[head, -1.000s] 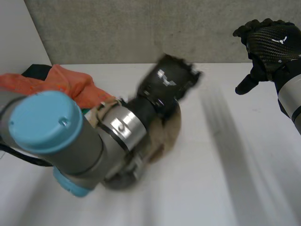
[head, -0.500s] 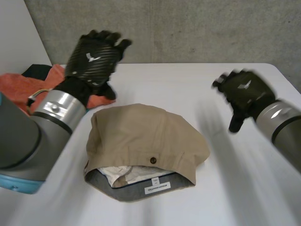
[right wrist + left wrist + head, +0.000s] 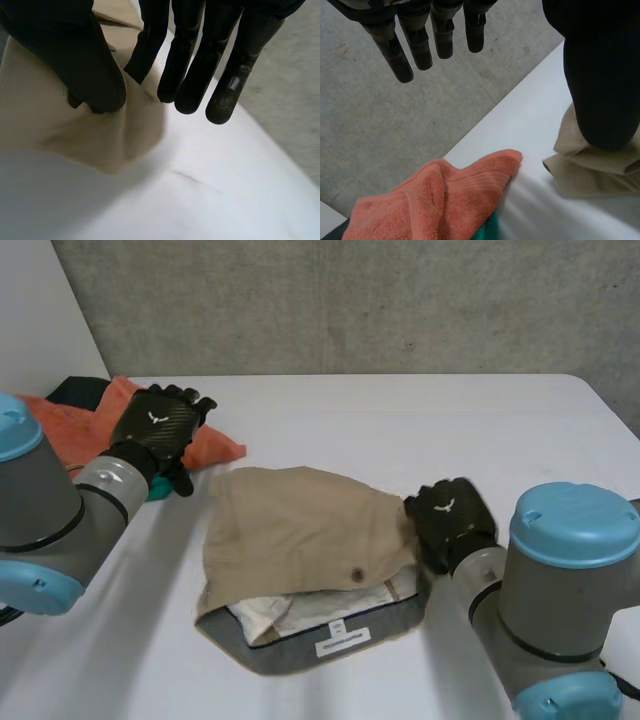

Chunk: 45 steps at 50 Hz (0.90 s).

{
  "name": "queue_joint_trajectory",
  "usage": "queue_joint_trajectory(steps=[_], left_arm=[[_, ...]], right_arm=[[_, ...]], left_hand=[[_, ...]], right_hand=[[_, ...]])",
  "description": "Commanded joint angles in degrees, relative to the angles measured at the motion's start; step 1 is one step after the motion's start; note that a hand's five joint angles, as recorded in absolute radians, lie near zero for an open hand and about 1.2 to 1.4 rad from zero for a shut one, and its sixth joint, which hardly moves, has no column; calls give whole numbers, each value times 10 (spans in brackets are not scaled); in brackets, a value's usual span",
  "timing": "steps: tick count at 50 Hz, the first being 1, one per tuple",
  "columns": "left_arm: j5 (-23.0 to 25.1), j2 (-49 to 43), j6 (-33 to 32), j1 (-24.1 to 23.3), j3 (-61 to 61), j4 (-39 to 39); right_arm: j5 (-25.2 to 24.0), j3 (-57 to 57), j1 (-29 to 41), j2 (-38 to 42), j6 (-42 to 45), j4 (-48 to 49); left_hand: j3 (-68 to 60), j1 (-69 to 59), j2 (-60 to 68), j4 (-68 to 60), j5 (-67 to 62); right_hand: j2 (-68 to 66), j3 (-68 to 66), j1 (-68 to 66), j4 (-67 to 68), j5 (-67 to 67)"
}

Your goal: Fold the laundry.

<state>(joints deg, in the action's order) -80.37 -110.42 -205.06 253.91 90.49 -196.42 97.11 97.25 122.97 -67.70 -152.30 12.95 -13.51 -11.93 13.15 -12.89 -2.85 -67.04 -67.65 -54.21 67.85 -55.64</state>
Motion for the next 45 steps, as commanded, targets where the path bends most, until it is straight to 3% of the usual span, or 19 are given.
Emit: queue_joint_trajectory(steps=[1,6,11,18,21,22,23,27,28,33,38,45], left_arm=[[0,-2,-2,1,-14,0],[1,-3,-2,2,-14,0],[0,-18,-3,-9,-13,1],[-4,-44,-7,-27,-22,1],[-2,-55,-13,-28,-31,2],[0,-60,-16,-28,-36,3],[1,-63,-17,-28,-38,3],[2,-72,-26,-26,-48,7],[3,-74,-30,-25,-48,7],[18,-85,-34,-22,-50,7],[76,-117,-37,-22,-60,8],[93,-148,-36,-26,-77,14]], right_arm=[[-22,-27,-126,-25,134,37],[-94,-103,-172,-2,162,59],[-171,-215,-175,104,165,96],[-148,-327,-168,192,164,122],[-137,-309,-163,187,157,109],[-127,-285,-154,174,148,91],[-120,-270,-146,160,138,77],[-100,-209,-119,56,63,-31],[-99,-192,-116,17,27,-105],[-111,-167,-118,-13,-99,-290],[-153,-93,-119,-20,-191,-272],[-157,-20,-111,-21,-204,-192]], left_hand=[[6,-10,-2,0,-1],[8,-8,-4,2,1],[6,-10,-2,0,-1],[4,-11,-1,-2,-2],[-2,-18,6,-9,-9],[-6,-21,9,-12,-12],[-9,-25,13,-15,-16],[-16,-32,19,-22,-22],[-21,-37,24,-27,-27],[-28,-43,31,-34,-34],[-58,-74,61,-64,-64],[-158,-174,162,-165,-165]], right_hand=[[-130,-123,-258,121,-144],[-130,-123,-258,121,-144],[-130,-123,-258,121,-144],[-115,-109,-244,107,-129],[287,293,159,-295,273],[478,485,350,-487,465],[514,520,385,-522,500],[522,529,394,-531,508],[522,529,394,-531,508],[522,529,394,-531,508],[536,542,408,-544,522],[568,574,440,-576,554]])
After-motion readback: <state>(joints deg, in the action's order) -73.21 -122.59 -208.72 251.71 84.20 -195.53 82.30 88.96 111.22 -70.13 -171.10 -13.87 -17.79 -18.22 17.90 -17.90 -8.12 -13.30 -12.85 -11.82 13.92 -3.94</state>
